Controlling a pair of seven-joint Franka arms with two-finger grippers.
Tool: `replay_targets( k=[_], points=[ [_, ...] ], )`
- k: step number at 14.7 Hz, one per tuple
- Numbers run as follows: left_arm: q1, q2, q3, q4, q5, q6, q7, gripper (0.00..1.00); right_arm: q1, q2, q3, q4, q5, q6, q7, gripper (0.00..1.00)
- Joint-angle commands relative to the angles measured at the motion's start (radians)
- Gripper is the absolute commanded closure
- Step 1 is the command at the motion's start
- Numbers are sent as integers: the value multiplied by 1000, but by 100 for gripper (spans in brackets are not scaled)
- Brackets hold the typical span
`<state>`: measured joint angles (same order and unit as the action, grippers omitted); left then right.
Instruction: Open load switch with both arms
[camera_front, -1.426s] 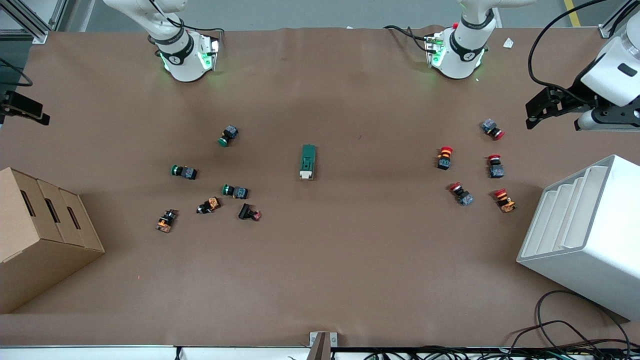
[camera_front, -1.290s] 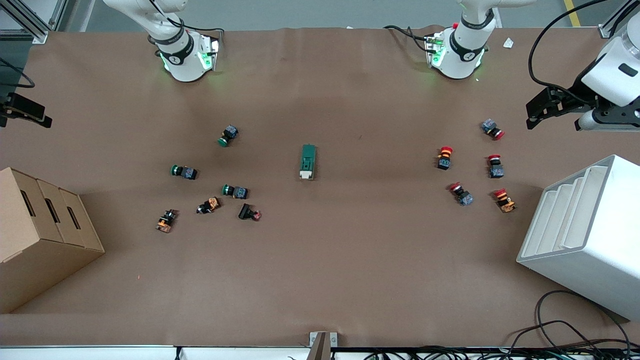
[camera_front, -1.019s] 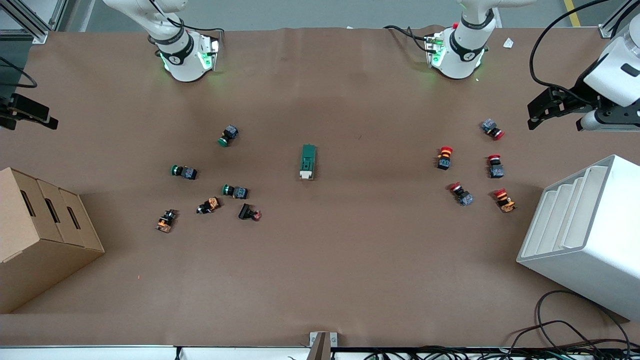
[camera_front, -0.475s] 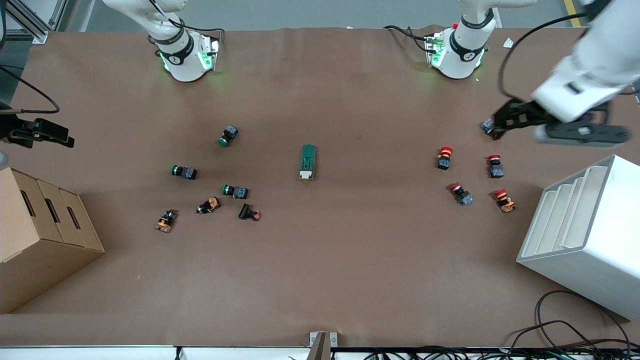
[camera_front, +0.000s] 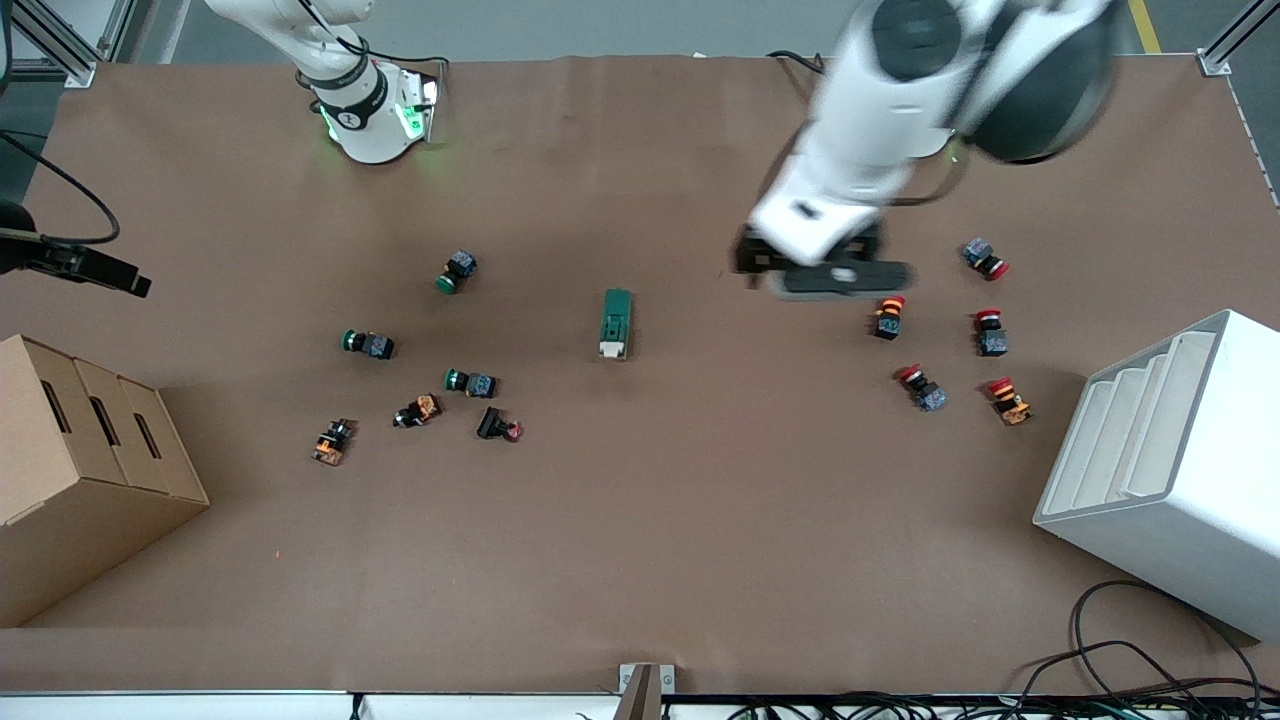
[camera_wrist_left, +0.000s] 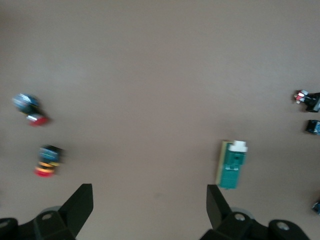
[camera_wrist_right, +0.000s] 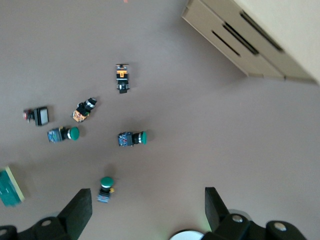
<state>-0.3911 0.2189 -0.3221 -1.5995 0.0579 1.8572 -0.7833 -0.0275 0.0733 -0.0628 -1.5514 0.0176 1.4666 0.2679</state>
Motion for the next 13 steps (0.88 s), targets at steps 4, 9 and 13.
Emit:
replay_targets(
  k=[4,9,13],
  points=[
    [-303,163,1,-36,206,169,-486,0,213,45,3,-42,25,83,685,0],
    [-484,335,0,-53,480,282,-920,0,382,225,3,-27,128,323,1139,0],
    [-581,437,0,-115,828,295,-1198,1,487,474,3,104,163,464,1445,0]
  ],
)
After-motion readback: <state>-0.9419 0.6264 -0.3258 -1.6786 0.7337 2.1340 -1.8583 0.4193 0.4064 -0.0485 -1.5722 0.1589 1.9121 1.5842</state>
